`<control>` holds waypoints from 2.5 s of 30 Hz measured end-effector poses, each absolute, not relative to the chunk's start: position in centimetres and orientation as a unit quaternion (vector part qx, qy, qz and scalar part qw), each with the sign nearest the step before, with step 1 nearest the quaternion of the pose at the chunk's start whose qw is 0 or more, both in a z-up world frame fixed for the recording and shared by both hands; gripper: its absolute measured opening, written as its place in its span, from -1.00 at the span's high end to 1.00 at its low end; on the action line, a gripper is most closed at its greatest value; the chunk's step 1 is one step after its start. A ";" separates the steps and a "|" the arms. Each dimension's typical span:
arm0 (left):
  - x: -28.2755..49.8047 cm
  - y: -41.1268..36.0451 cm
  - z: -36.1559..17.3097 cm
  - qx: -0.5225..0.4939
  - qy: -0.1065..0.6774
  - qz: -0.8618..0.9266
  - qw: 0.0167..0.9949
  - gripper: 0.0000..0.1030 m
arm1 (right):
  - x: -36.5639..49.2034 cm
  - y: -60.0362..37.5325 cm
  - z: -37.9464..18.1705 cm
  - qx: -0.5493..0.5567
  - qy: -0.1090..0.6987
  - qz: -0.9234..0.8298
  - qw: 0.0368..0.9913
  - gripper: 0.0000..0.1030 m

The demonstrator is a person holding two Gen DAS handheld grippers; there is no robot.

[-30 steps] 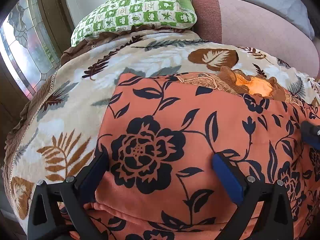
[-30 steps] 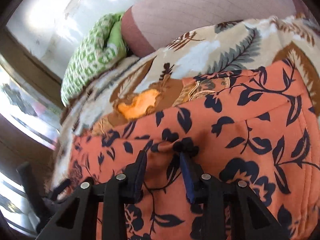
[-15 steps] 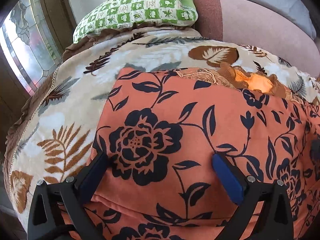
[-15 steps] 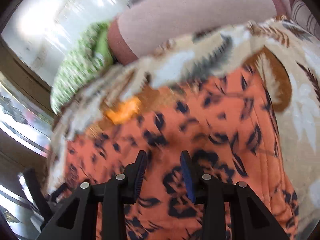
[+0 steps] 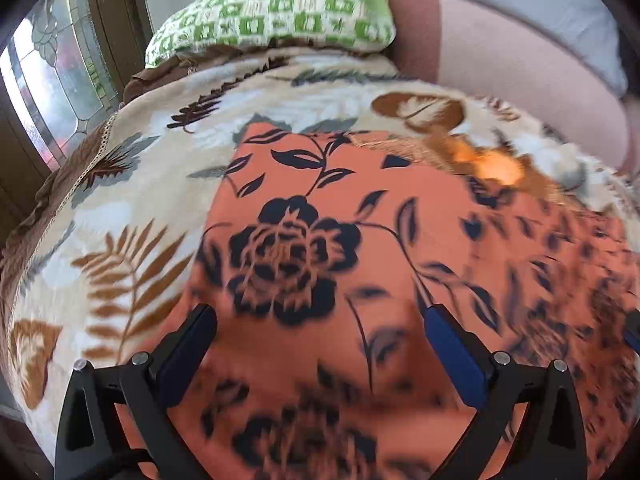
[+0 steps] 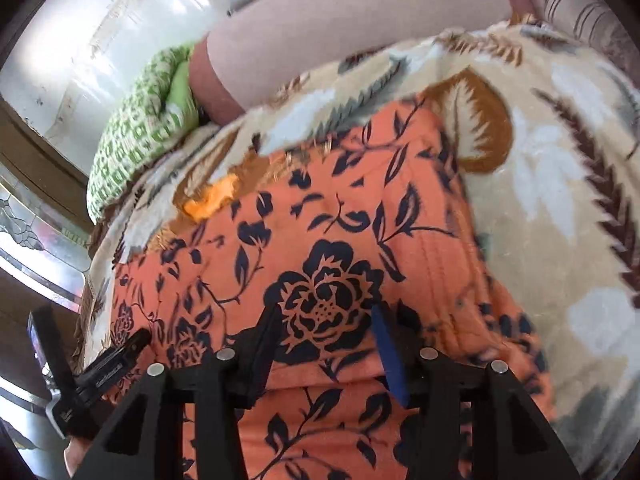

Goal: Fold small clothes

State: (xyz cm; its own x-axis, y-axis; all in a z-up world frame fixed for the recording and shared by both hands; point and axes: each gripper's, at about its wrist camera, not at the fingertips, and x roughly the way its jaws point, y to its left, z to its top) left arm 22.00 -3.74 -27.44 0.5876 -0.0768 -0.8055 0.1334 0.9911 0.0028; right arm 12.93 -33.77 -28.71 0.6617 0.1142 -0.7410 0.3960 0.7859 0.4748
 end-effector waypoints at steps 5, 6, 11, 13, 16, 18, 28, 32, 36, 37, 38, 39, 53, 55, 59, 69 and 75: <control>17.2 -0.6 -26.7 0.025 0.442 -0.061 0.894 -1.00 | 10.9 -34.0 -29.9 0.334 0.424 -0.081 0.838 0.01; 16.2 0.3 -27.4 0.031 0.455 -0.058 0.888 -1.00 | 10.7 -34.3 -30.7 0.348 0.427 -0.075 0.832 0.01; 10.0 2.7 -27.4 0.082 0.424 -0.079 0.899 -1.00 | 5.9 -34.9 -28.2 0.382 0.369 -0.066 0.845 0.01; 8.3 3.2 -26.6 0.092 0.402 -0.092 0.906 -1.00 | 2.6 -34.9 -27.2 0.387 0.339 -0.072 0.854 0.00; 6.8 4.2 -26.2 0.091 0.395 -0.100 0.909 -1.00 | -1.4 -35.3 -26.1 0.398 0.317 -0.083 0.857 0.00; 7.0 4.6 -27.3 0.094 0.426 -0.091 0.895 -1.00 | -3.3 -35.3 -25.5 0.387 0.317 -0.094 0.861 0.00; 6.9 5.6 -29.2 0.080 0.462 -0.084 0.879 -1.00 | -5.6 -31.4 -28.6 0.368 0.419 -0.082 0.826 -0.01; 6.8 6.5 -28.5 0.071 0.483 -0.092 0.868 -1.00 | -5.7 -30.4 -30.3 0.360 0.450 -0.076 0.814 -0.01; 5.6 9.5 -27.1 0.056 0.472 -0.076 0.877 -1.00 | -6.5 -30.5 -28.4 0.354 0.438 -0.064 0.823 -0.01; 5.3 10.5 -26.8 0.051 0.468 -0.070 0.879 -1.00 | -6.9 -30.5 -27.7 0.350 0.436 -0.062 0.826 -0.02; 5.0 11.6 -26.5 0.046 0.465 -0.065 0.882 -1.00 | -7.4 -30.5 -27.2 0.347 0.435 -0.059 0.829 -0.05; 4.6 12.8 -26.2 0.042 0.462 -0.061 0.884 -1.00 | -8.0 -30.5 -26.6 0.340 0.437 -0.059 0.831 -0.14; 2.5 17.4 -27.4 0.032 0.510 -0.095 0.854 -1.00 | -12.0 -25.3 -25.4 0.245 0.485 -0.057 0.837 -0.27; 2.6 16.7 -28.5 0.034 0.529 -0.127 0.838 -1.00 | -11.9 -24.9 -25.8 0.234 0.495 -0.063 0.834 -0.27; 3.1 15.8 -30.2 0.044 0.538 -0.168 0.825 -0.85 | -11.9 -24.8 -26.8 0.242 0.511 -0.068 0.822 -0.27; 3.7 15.9 -29.8 0.022 0.524 -0.241 0.817 0.52 | -12.1 -25.5 -27.8 0.282 0.520 -0.072 0.803 -0.27; 3.9 15.1 -30.1 0.018 0.524 -0.235 0.818 0.04 | -12.3 -26.5 -27.7 0.312 0.518 -0.083 0.792 -0.27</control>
